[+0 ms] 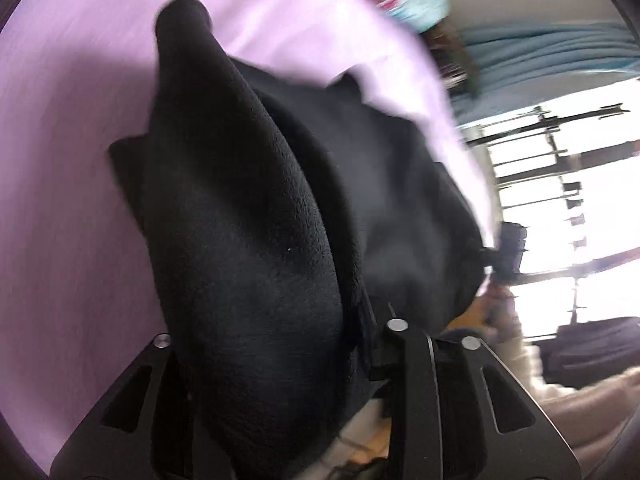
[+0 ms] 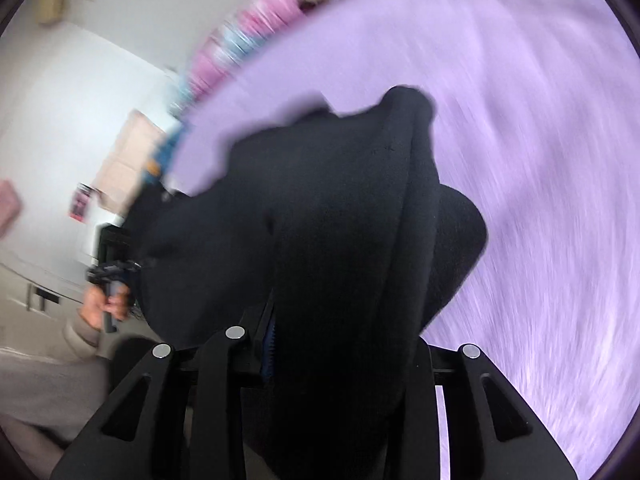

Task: Fold large clothes

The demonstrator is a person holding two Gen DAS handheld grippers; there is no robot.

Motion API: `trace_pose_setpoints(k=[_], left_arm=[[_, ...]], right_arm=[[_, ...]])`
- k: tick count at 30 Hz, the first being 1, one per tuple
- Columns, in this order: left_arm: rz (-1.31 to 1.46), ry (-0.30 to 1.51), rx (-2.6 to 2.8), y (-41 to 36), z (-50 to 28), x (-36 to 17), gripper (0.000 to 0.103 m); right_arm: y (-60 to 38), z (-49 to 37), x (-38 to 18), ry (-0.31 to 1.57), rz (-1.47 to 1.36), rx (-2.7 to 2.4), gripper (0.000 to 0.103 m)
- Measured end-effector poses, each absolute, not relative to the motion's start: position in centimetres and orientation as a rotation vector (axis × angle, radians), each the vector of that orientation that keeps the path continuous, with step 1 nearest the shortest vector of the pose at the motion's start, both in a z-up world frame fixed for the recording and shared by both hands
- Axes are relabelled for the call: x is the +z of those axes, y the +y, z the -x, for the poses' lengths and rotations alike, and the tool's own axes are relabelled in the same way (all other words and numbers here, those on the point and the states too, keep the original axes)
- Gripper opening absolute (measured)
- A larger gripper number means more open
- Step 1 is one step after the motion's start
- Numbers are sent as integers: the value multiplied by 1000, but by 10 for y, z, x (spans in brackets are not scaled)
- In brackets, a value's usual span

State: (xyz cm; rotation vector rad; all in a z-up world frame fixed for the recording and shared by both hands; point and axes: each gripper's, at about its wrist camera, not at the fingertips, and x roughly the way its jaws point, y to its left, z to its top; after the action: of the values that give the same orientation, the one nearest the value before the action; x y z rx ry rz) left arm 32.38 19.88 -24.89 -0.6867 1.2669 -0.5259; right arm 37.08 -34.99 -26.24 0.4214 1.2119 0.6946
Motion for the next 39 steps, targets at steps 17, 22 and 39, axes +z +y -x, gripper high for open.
trace_pose_setpoints(k=[17,22,39], left_arm=[[613,1285,-418,201,-313,-274,97],[568,1259,-529,179,-325,-276,97],[628,1220,-622,159,-334,-242,27]], right_arm=[[-360,-386,-296,1236,-491,614,97],[-319,-396,-308,1282,-367,767,97],[-309,-382,-267,1158,-447,869,26]])
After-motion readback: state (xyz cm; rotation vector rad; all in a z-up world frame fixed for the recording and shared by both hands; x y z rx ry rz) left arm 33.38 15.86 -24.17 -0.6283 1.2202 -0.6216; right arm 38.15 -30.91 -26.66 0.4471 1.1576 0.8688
